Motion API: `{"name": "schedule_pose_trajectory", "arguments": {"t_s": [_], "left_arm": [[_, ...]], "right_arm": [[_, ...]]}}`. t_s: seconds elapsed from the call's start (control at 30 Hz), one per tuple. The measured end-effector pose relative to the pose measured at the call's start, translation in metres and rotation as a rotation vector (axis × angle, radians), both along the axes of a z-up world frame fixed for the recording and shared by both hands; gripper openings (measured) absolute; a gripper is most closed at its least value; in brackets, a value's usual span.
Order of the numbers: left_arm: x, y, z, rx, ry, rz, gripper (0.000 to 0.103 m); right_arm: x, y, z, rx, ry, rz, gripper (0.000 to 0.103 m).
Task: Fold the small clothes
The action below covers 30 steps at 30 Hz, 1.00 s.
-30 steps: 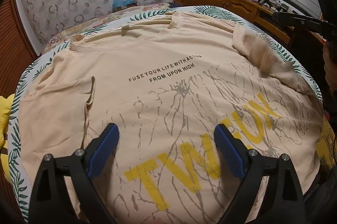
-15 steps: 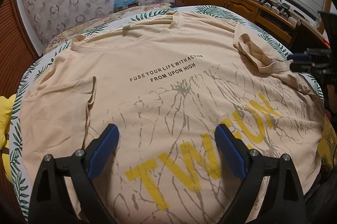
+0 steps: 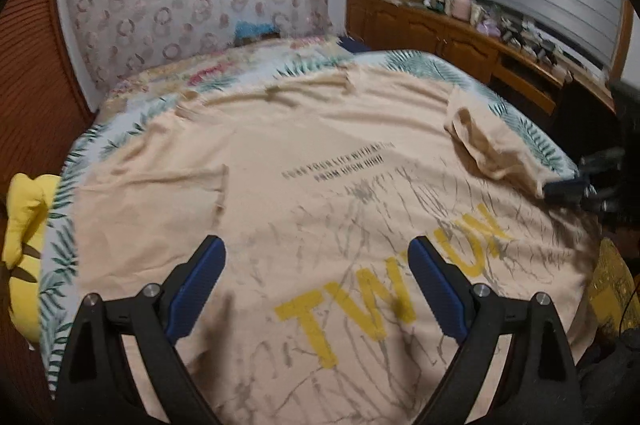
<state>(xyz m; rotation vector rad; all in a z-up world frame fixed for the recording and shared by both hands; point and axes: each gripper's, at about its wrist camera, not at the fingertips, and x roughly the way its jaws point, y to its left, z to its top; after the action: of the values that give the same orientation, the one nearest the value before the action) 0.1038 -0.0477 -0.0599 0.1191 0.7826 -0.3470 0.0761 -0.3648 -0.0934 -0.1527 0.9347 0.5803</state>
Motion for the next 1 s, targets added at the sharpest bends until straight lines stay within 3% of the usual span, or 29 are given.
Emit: {"name": "schedule_pose_trajectory", "arguments": {"t_s": [0.13,0.2,0.3,0.43,0.63,0.77,0.83,0.9,1.0], "left_arm": [[-0.007,0.017,0.015,-0.015,-0.039,0.038,0.093],[-0.009,0.025,0.022,-0.021,-0.053,0.056,0.093],[-0.012,0.037,0.029,-0.022,-0.073,0.081,0.093],[-0.013,0.052,0.034,-0.027,-0.088,0.115,0.093],[-0.013,0.069,0.035,-0.035,-0.090,0.153,0.093],[-0.014,0.079,0.033,-0.032,-0.088,0.179,0.093],[-0.015,0.084,0.031,-0.032,-0.085,0.191,0.093],[-0.015,0.088,0.029,-0.034,-0.081,0.202,0.093],[-0.017,0.094,0.026,-0.038,-0.078,0.217,0.093]], "right_arm": [[-0.002,0.001,0.008,0.017,-0.015,0.005,0.011],[0.001,-0.001,0.018,0.037,-0.032,-0.004,0.033],[0.016,-0.002,0.032,0.039,-0.079,-0.045,0.048],[0.048,0.001,0.038,0.046,-0.096,-0.079,0.049],[0.105,0.019,0.015,0.006,-0.041,-0.103,0.048],[0.129,0.021,0.000,-0.004,0.008,-0.135,0.040],[0.134,0.022,-0.003,0.000,0.021,-0.124,0.028],[0.133,0.026,-0.003,0.003,0.017,-0.095,0.010],[0.129,0.033,0.005,0.030,-0.008,-0.057,0.005]]}}
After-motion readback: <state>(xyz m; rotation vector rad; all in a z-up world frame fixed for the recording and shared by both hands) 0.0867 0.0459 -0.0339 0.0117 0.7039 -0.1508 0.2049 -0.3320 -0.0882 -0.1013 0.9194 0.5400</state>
